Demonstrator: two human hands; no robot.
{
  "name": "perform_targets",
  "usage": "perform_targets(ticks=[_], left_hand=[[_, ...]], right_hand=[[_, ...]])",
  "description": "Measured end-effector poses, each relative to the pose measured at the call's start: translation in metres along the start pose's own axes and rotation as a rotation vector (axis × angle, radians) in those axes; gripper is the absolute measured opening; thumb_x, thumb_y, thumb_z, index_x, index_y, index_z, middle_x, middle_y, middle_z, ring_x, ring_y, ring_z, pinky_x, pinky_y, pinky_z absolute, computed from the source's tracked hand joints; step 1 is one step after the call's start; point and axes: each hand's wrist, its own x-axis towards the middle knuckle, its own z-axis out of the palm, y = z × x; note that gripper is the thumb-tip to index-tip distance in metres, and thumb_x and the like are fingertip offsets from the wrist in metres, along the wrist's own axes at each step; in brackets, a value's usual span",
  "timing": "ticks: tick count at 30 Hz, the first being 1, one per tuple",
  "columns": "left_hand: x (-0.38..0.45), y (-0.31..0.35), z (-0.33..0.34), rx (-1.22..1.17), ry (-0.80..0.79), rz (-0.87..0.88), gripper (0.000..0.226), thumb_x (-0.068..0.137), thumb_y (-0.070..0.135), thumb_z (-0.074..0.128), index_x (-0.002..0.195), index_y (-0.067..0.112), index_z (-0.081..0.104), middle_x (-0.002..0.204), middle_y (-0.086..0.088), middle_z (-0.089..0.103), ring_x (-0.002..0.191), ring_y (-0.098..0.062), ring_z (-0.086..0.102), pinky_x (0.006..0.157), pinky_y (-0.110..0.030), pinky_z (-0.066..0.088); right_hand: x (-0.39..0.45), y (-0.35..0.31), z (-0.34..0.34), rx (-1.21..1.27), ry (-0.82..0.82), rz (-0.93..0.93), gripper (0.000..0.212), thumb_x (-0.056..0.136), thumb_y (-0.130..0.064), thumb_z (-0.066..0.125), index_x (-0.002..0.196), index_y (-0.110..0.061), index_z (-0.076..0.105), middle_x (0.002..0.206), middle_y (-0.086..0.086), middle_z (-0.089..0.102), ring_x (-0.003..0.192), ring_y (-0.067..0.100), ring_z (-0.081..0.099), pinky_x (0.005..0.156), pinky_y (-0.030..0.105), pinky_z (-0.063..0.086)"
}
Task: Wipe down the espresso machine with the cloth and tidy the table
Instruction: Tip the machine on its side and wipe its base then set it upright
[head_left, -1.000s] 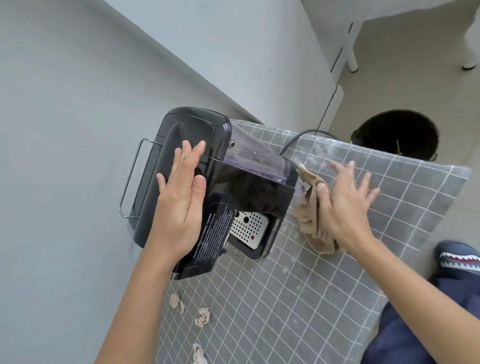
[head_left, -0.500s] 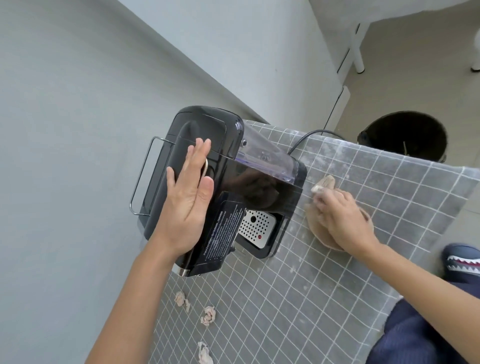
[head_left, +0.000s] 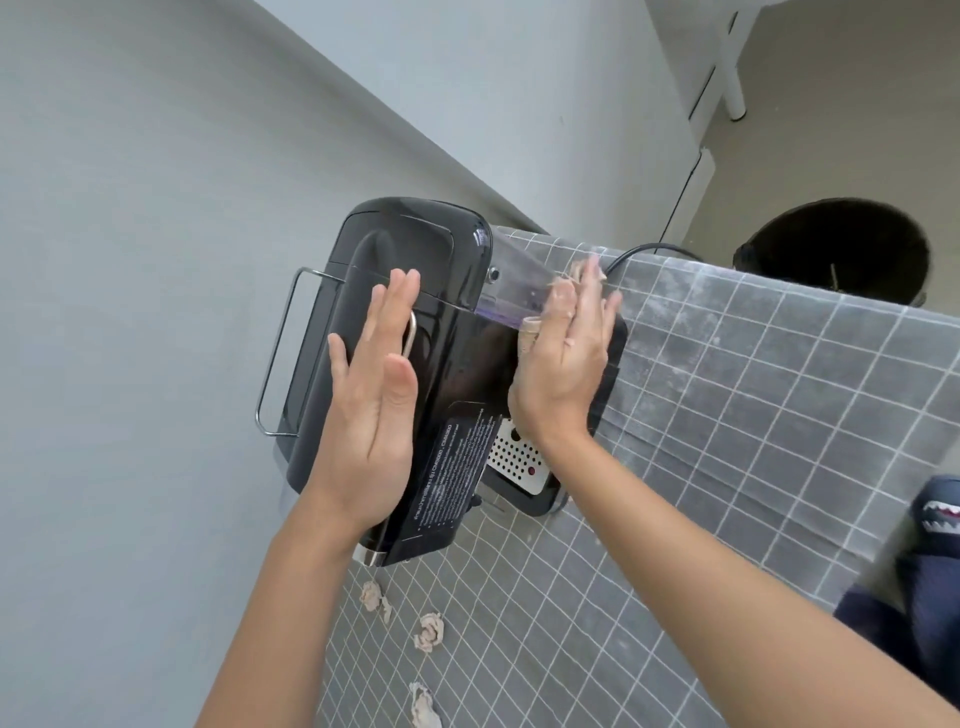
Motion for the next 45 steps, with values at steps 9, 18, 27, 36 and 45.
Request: perform_targets(ticks=[9,18,27,36,45], left_hand=[[0.002,0.000,0.000,0.040,-0.002,0.024,0.054,0.098,0.056,0.015,0.150,0.042,0.013,0.160,0.020,0.015,0.150,-0.007,0.009,0.121,-0.040,-0.011],[0.001,0.003,0.001,0.024,-0.001,0.015,0.051,0.099,0.053,0.017,0.149,0.044,0.013,0.159,0.023,0.014,0.150,-0.006,0.008,0.121,-0.041,-0.012],[0.003,0.003,0.001,0.042,0.011,0.021,0.053,0.098,0.055,0.018,0.149,0.042,0.014,0.158,0.025,0.016,0.149,-0.004,0.008,0.121,-0.044,-0.009],[0.001,0.002,0.001,0.048,0.017,0.031,0.053,0.098,0.057,0.017,0.149,0.042,0.013,0.159,0.023,0.015,0.149,-0.004,0.008,0.121,-0.046,-0.009],[0.002,0.002,0.001,0.061,0.024,0.036,0.058,0.097,0.058,0.018,0.151,0.036,0.015,0.158,0.023,0.017,0.149,-0.002,0.010,0.120,-0.035,-0.010]], right_hand=[[-0.042,-0.023,0.000,-0.040,-0.148,-0.415,0.061,0.101,-0.046,0.020,0.150,-0.012,0.034,0.161,0.006,0.024,0.153,0.025,0.006,0.124,0.040,0.013],[0.013,0.064,-0.027,-0.117,-0.053,0.162,0.061,0.101,-0.043,0.022,0.157,-0.024,0.006,0.165,-0.007,0.009,0.152,0.010,-0.003,0.124,0.044,0.011],[-0.024,0.052,-0.016,-0.116,-0.076,-0.165,0.052,0.102,-0.030,0.028,0.151,-0.014,0.032,0.161,0.001,0.026,0.153,0.014,0.009,0.124,0.031,0.012],[-0.031,0.066,-0.028,-0.093,-0.061,-0.092,0.055,0.100,-0.035,0.030,0.146,-0.007,0.043,0.154,0.001,0.039,0.150,0.013,0.022,0.122,0.026,0.019],[-0.023,0.066,-0.038,-0.100,-0.057,-0.067,0.049,0.099,-0.031,0.032,0.138,-0.010,0.053,0.145,-0.002,0.049,0.144,0.011,0.034,0.119,0.029,0.028]])
